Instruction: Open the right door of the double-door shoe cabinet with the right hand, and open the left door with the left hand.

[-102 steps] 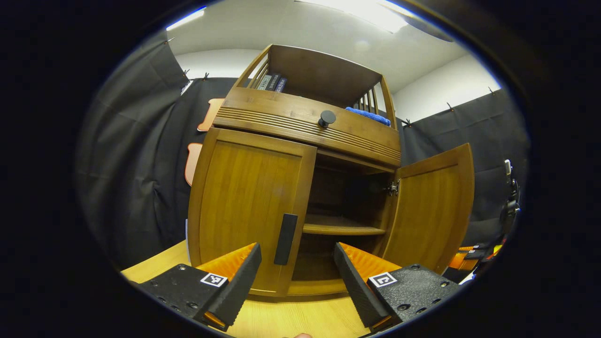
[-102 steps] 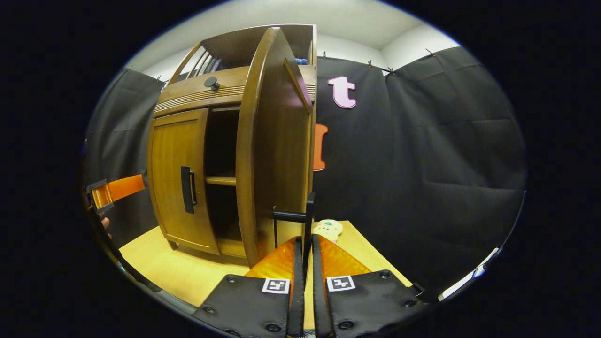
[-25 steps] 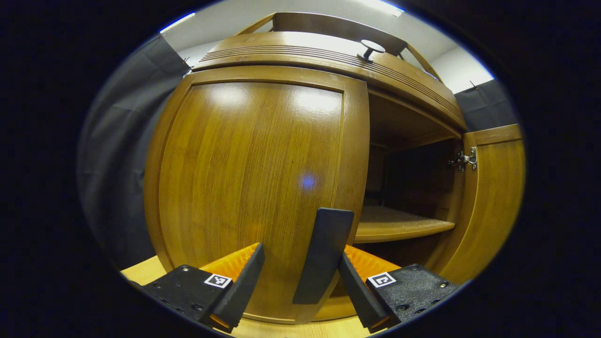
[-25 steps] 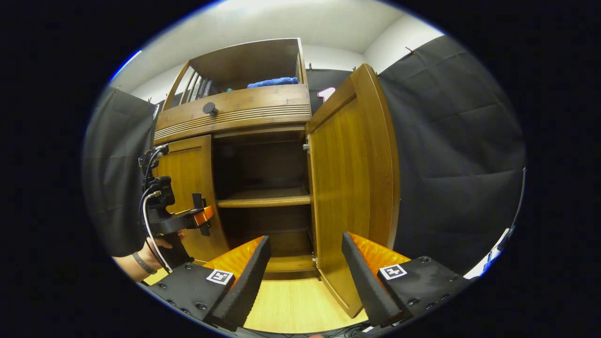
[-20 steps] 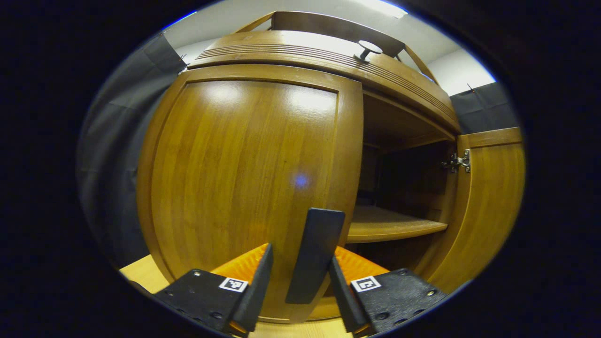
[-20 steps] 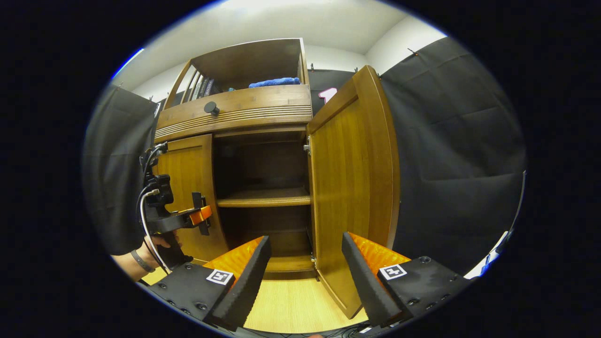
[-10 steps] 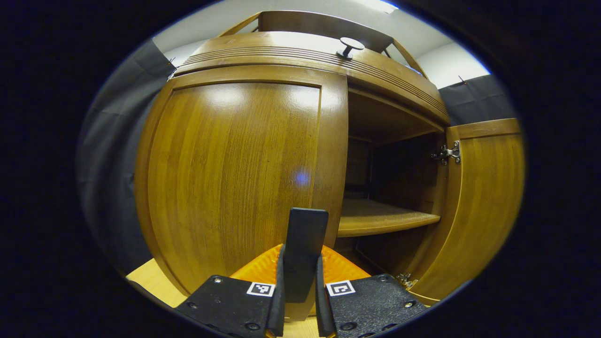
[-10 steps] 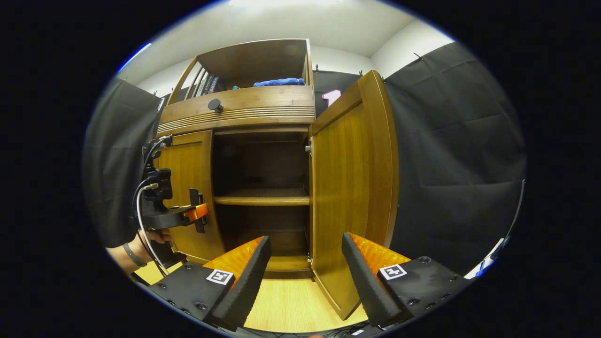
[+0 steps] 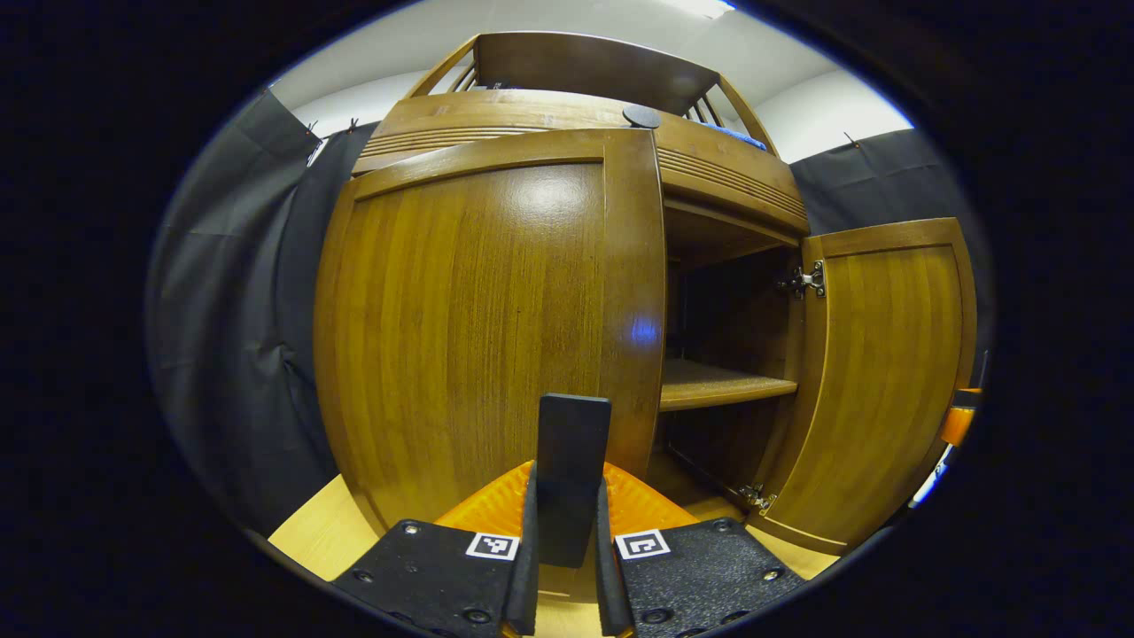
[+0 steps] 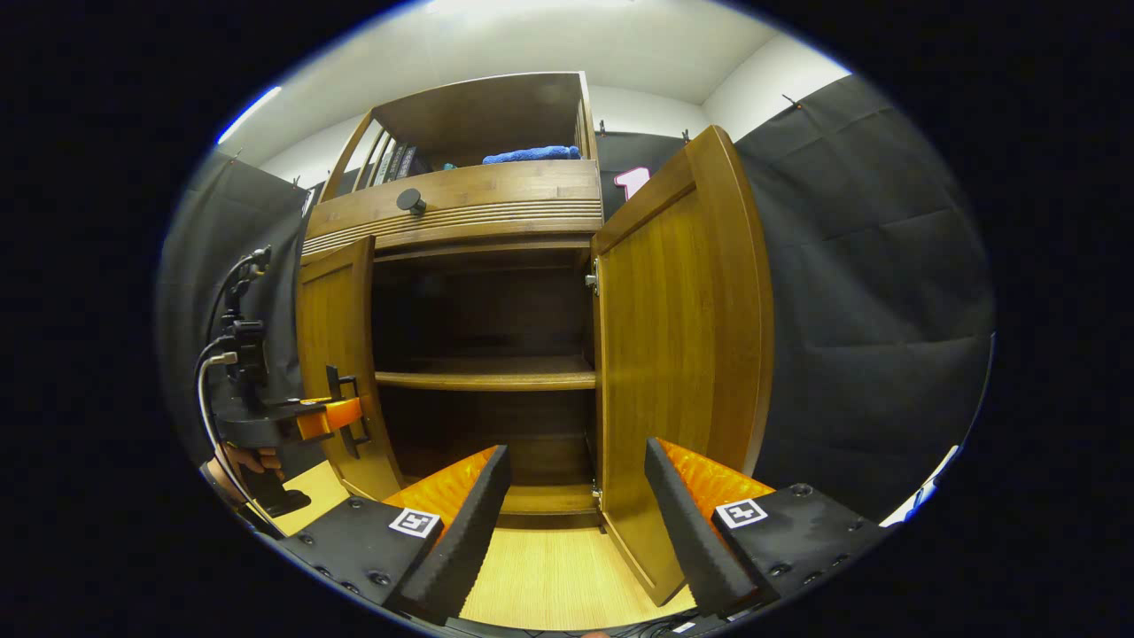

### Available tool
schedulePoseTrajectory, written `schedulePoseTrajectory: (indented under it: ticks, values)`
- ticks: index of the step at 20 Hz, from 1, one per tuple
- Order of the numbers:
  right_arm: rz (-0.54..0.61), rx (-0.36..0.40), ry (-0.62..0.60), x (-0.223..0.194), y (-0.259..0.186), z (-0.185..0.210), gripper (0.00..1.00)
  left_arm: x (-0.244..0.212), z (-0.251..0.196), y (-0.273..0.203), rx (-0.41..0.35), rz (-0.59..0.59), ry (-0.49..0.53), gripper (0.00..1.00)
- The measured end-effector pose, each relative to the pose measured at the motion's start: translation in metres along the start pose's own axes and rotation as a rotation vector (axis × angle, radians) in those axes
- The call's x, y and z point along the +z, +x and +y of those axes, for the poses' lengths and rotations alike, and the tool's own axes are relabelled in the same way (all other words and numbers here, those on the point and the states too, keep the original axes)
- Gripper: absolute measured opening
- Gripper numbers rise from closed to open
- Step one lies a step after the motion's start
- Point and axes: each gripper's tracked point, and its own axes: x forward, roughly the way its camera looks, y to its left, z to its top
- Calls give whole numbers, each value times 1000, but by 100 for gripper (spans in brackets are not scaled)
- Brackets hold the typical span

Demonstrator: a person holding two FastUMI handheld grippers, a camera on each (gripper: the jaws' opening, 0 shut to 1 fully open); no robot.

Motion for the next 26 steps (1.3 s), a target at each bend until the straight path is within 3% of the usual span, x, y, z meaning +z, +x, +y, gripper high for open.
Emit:
schedulePoseTrajectory:
  ticks: [10, 12, 18, 26]
  values:
    - [27, 112, 31, -7, 26, 32, 98, 6, 39, -65, 105, -17, -21, 27]
    - [26, 123, 31, -7, 29, 36, 89, 7, 38, -60, 138, -24, -21, 26]
    - [28, 164, 9, -6, 38, 48, 89, 17, 43, -71, 248, -54, -20, 25]
    - [36, 221, 3, -7, 48, 68, 89, 17, 63, -82, 333, -67, -53, 25]
